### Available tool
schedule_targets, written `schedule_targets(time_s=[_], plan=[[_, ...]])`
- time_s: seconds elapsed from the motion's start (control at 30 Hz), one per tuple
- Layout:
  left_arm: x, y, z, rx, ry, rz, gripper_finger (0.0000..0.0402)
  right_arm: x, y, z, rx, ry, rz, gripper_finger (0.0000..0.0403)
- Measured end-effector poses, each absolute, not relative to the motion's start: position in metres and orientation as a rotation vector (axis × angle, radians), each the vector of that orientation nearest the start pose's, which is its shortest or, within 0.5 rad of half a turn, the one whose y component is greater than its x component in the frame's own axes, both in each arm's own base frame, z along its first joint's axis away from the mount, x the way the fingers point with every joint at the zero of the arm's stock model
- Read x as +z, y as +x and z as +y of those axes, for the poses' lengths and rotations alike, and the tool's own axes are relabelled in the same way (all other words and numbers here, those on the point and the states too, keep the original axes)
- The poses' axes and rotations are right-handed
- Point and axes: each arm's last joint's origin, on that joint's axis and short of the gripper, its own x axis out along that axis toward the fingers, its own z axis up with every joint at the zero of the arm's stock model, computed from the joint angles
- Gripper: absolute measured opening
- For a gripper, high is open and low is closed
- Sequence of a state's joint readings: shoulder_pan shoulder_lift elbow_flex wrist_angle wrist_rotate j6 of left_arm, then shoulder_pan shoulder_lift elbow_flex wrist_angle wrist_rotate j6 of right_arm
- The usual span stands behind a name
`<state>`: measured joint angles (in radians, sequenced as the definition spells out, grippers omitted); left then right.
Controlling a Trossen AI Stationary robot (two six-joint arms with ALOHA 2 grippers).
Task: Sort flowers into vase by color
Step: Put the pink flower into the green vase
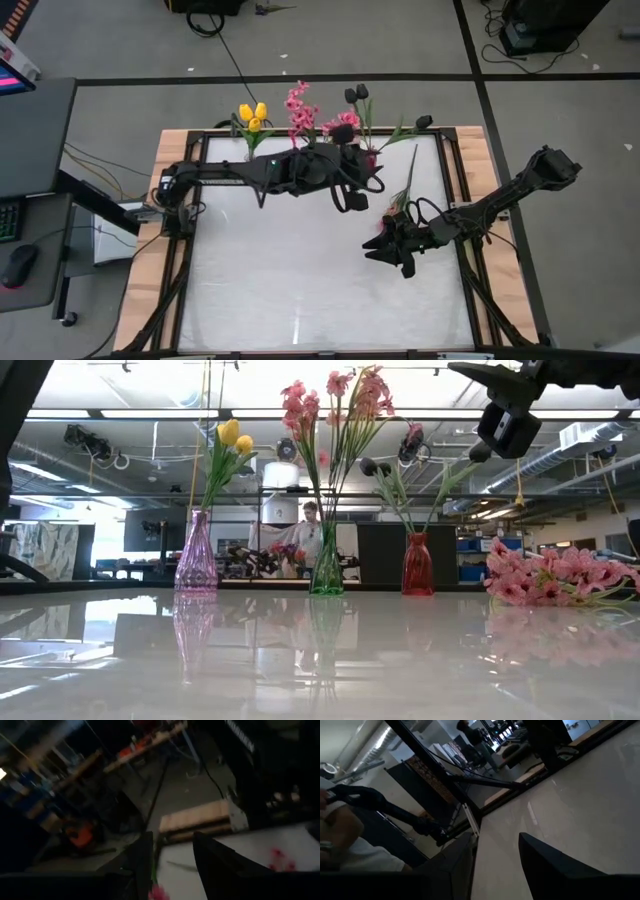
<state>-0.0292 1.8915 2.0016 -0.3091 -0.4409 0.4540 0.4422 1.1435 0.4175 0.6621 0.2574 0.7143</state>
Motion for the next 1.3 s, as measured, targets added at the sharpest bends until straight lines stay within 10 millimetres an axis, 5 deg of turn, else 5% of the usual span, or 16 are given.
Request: schedule_targets(time_s=[0.43, 1.3], plan=[[0.426, 0.394, 0.020, 0.134, 0.276, 0.143, 0.0147, 0.220, 0.210, 0.091, 0.154, 0.689, 0.126, 0.0172], [0.274, 0.251, 0.014, 0.130, 0.119, 0.273, 0.0146, 0.220, 0.210, 0.091, 0.153, 0.691, 0.121, 0.0172]])
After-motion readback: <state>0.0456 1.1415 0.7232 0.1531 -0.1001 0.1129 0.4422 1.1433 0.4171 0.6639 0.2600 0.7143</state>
